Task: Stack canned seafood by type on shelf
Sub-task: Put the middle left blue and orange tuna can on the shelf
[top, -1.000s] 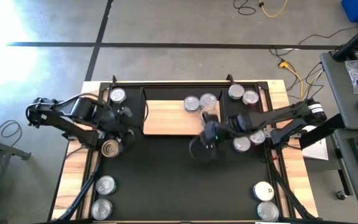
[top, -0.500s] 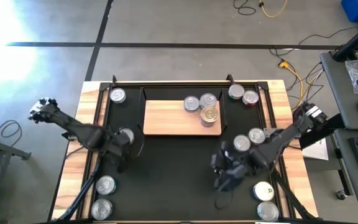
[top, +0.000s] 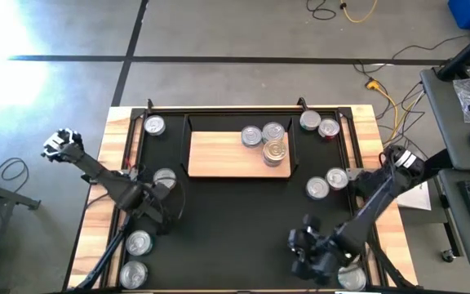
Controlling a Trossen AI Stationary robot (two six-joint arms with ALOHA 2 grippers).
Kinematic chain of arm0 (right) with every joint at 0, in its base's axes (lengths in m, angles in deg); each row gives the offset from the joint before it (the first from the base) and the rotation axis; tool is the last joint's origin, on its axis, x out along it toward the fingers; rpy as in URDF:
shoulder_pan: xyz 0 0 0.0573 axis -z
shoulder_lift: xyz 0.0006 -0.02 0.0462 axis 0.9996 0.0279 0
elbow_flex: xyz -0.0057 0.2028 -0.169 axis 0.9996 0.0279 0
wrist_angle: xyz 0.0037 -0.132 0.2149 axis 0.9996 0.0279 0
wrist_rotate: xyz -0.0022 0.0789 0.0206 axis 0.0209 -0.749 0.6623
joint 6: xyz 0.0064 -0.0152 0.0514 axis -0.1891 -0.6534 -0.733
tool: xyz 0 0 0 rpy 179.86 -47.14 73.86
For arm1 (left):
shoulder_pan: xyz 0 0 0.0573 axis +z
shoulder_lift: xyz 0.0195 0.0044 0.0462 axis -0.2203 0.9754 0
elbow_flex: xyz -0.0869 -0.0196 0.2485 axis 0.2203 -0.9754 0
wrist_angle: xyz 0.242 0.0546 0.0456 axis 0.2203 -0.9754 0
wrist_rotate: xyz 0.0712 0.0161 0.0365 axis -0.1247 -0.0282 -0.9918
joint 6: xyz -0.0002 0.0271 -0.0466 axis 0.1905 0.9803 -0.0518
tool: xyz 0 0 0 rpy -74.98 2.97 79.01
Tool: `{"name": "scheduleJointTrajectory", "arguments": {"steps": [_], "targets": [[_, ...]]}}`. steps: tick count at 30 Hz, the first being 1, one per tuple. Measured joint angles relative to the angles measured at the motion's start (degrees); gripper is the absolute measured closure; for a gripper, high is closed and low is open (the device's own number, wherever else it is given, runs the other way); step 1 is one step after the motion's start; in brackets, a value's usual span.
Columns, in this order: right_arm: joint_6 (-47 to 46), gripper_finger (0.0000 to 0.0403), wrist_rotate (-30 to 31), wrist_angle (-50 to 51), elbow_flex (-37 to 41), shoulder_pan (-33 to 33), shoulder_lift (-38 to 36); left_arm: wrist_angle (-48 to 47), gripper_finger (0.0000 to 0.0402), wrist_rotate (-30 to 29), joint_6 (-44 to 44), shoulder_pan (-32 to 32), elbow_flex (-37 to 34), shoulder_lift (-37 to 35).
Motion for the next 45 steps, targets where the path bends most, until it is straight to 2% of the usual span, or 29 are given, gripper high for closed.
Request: {"name": "scheduleJointTrajectory", "arguments": {"steps": [2, 6, 11, 14, 17, 22, 26, 30, 33, 38, 41, 45], "targets": [[-3.78, 0.039, 1.81, 0.56, 1.29, -1.79, 0.09, -0.85, 0.0401, -1.06, 0.01, -1.69, 2.68, 2.7], [-11.16, 0.039, 1.42, 0.57, 4.74, -4.05, -0.07, -2.0, 0.0401, -1.23, 2.94, -3.81, 7.18, 7.93], [-13.55, 0.039, 0.87, 0.38, 6.38, -4.15, -0.24, -2.24, 0.0401, 2.94, 8.52, -3.98, 11.13, 12.66], [-9.92, 0.039, 1.96, 0.35, 5.97, -2.67, -0.26, -4.65, 0.0402, 4.07, 8.91, -3.68, 11.4, 13.81], [-2.48, 0.039, 2.27, 0.27, 5.32, -0.53, -0.32, -7.1, 0.0402, 6.46, 8.76, -1.68, 9.44, 13.68], [9.66, 0.039, 0.36, 0.39, 5.38, 5.0, -0.36, -8.31, 0.0402, 12.15, 7.81, 6.59, 2.87, 12.19], [15.49, 0.039, -3.39, 0.53, 4.99, 7.71, -0.65, -8.66, 0.0402, 8.29, 10.18, 13.0, -0.74, 12.21], [17.94, 0.039, -4.57, 0.81, 4.1, 7.32, -0.73, -9.36, 0.0402, -0.76, 11.55, 15.7, -3.47, 12.27], [18.21, 0.039, -6.54, 2.39, 3.71, 6.25, -0.76, -9.67, 0.0402, -6.26, 11.66, 14.3, -4.73, 12.27], [12.63, 0.039, -7.14, 7.05, 3.69, 3.28, -0.76, -10.0, 0.0402, -12.76, 10.63, 8.17, -6.19, 12.27], [8.96, 0.039, -6.83, 8.96, 3.84, 1.74, -0.76, -13.95, 0.0402, -13.04, 8.26, 6.13, -8.14, 12.46], [6.04, 0.039, -6.72, 9.83, 4.03, 0.87, -0.76, -17.35, 0.0401, -7.21, 8.59, 6.19, -12.66, 12.97]]}}
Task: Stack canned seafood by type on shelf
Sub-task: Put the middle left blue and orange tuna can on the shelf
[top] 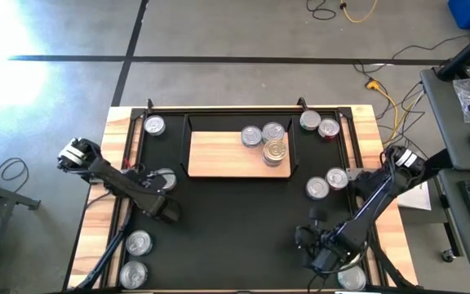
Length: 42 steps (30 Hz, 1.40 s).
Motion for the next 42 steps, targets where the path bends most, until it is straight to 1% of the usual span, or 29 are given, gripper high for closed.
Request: {"name": "scheduleJointTrajectory", "arguments": {"steps": [4, 8, 10, 13, 18, 22, 24, 28, 32, 35, 37, 39, 42], "targets": [[-3.25, 0.039, 0.0, 0.0, 0.14, 0.02, 0.0, 4.01, 0.0402, 0.67, -0.05, -0.37, -2.68, -0.02], [-7.23, 0.039, 0.02, -0.08, 0.15, 0.11, 0.0, 5.56, 0.0401, -2.14, -1.62, -0.36, -2.68, 1.04], [-8.57, 0.039, -0.04, -0.21, 0.16, 0.11, 0.0, 5.6, 0.0401, -2.59, -1.27, -0.13, -2.6, 2.3], [-9.73, 0.039, -0.87, -0.31, 0.17, 0.11, 0.0, 5.79, 0.0401, -2.41, 0.26, 0.1, -2.54, 4.94], [-10.29, 0.039, -1.95, -0.99, 0.17, 0.11, 0.0, 7.87, 0.0402, -1.28, 5.45, 0.12, -1.56, 11.09], [-10.29, 0.039, -1.97, -2.01, 0.17, 0.11, 0.0, 7.49, 0.0401, -1.11, 6.5, 0.12, -0.13, 15.77], [-10.29, 0.039, -1.97, -2.2, 0.17, 0.11, 0.0, 7.76, 0.0401, -1.1, 7.64, 0.02, 0.55, 17.01], [-11.0, 0.039, -1.97, -2.33, 0.17, 0.11, 0.0, 8.4, 0.0401, -2.11, 9.5, -1.23, 4.95, 17.57], [-12.3, 0.039, -1.97, -2.73, 0.19, 0.11, 0.0, 10.58, 0.0401, -6.05, 9.3, -3.84, 13.17, 17.11], [-12.37, 0.039, -1.6, -3.11, 0.19, 0.11, 0.0, 15.39, 0.0401, -10.08, 9.27, -5.94, 20.36, 17.64], [-12.37, 0.039, -0.73, -3.16, 0.19, 0.11, 0.0, 21.63, 0.0401, -13.66, 10.5, -6.92, 24.52, 18.28], [-12.35, 0.039, 0.55, -3.44, 0.19, 0.13, 0.0, 30.39, 0.0401, -16.81, 14.76, -7.47, 27.79, 18.77], [-12.32, 0.039, 1.94, -3.77, 0.19, 0.28, 0.0, 45.37, 0.0401, -21.1, 25.07, -7.65, 31.34, 18.95]]}}
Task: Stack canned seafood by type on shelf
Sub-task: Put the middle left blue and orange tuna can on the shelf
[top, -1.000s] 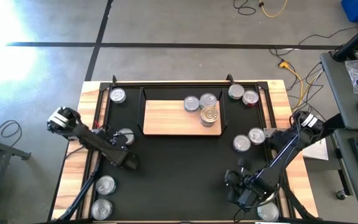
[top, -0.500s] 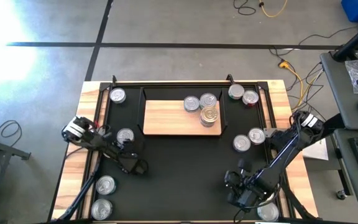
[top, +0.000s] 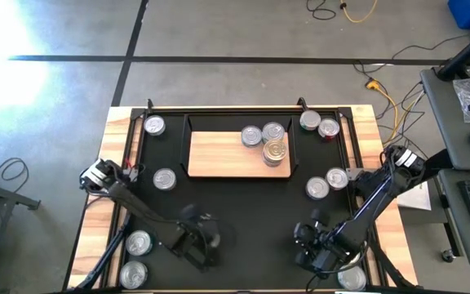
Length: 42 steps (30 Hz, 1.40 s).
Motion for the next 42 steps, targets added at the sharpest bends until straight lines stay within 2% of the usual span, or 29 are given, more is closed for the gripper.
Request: {"name": "scheduleJointTrajectory", "arguments": {"steps": [2, 6, 9, 12, 17, 24, 27, 31, 35, 42], "targets": [[0.03, 0.039, 0.06, -0.21, 0.0, 0.19, 0.0, 5.51, 0.0401, -1.87, 5.47, 0.01, 2.05, 0.0], [0.9, 0.039, 0.24, -1.97, 0.0, 0.85, 0.0, 3.97, 0.0401, -4.07, 7.42, -0.64, 5.6, 0.0], [1.06, 0.039, 1.53, -3.42, 0.04, 1.55, 0.0, 2.54, 0.0388, -1.76, 7.05, -2.16, 6.02, 0.0], [3.8, 0.039, 2.76, -6.38, 0.04, 2.19, 0.15, 1.21, 0.0359, 1.44, 6.77, -4.36, 4.99, 0.07], [12.39, 0.039, 2.84, -14.71, 0.04, 3.6, 2.08, -1.25, 0.0282, 2.16, 3.53, -8.34, 4.2, 0.99], [22.11, 0.039, 1.93, -27.44, -0.36, 5.11, 7.68, 2.91, 0.0148, 3.6, 1.3, -11.29, 4.27, 5.07], [26.69, 0.0384, -0.9, -28.22, -2.92, 5.62, 10.85, 6.75, 0.0095, 4.47, 1.9, -11.36, 4.27, 7.73], [27.17, 0.0364, -4.87, -26.64, -6.38, 6.49, 14.73, 9.16, 0.0042, 2.48, 5.29, -11.3, 4.45, 11.51], [27.07, 0.0344, -6.96, -26.15, -9.02, 6.86, 17.71, 9.85, 0.002, -2.13, 9.7, -11.4, 3.36, 9.41], [29.29, 0.0329, -8.94, -29.1, -13.16, 8.22, 21.93, 13.12, 0.0018, 0.88, 17.54, -8.22, -0.44, 9.14]]}}
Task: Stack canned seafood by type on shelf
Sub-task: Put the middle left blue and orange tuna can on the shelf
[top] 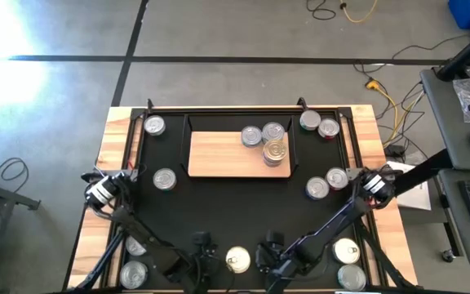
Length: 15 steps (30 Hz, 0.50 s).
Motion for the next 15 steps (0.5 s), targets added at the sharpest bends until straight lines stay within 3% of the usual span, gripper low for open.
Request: {"name": "scheduleJointTrajectory", "arguments": {"steps": [5, 8, 15], "targets": [[0.92, 0.0343, -7.1, -7.65, -0.17, 1.38, 3.5, 8.18, 0.003, 3.5, 4.62, 3.85, -3.12, -0.02], [-1.15, 0.0354, -7.8, -9.07, -0.18, 1.52, 4.06, 12.92, 0.0039, 6.54, 6.32, 5.04, -3.78, 0.06], [-7.21, 0.037, -1.77, -8.15, 0.02, 3.28, 3.91, 15.69, 0.0048, 11.07, 6.31, 3.89, -2.51, 0.11]]}}
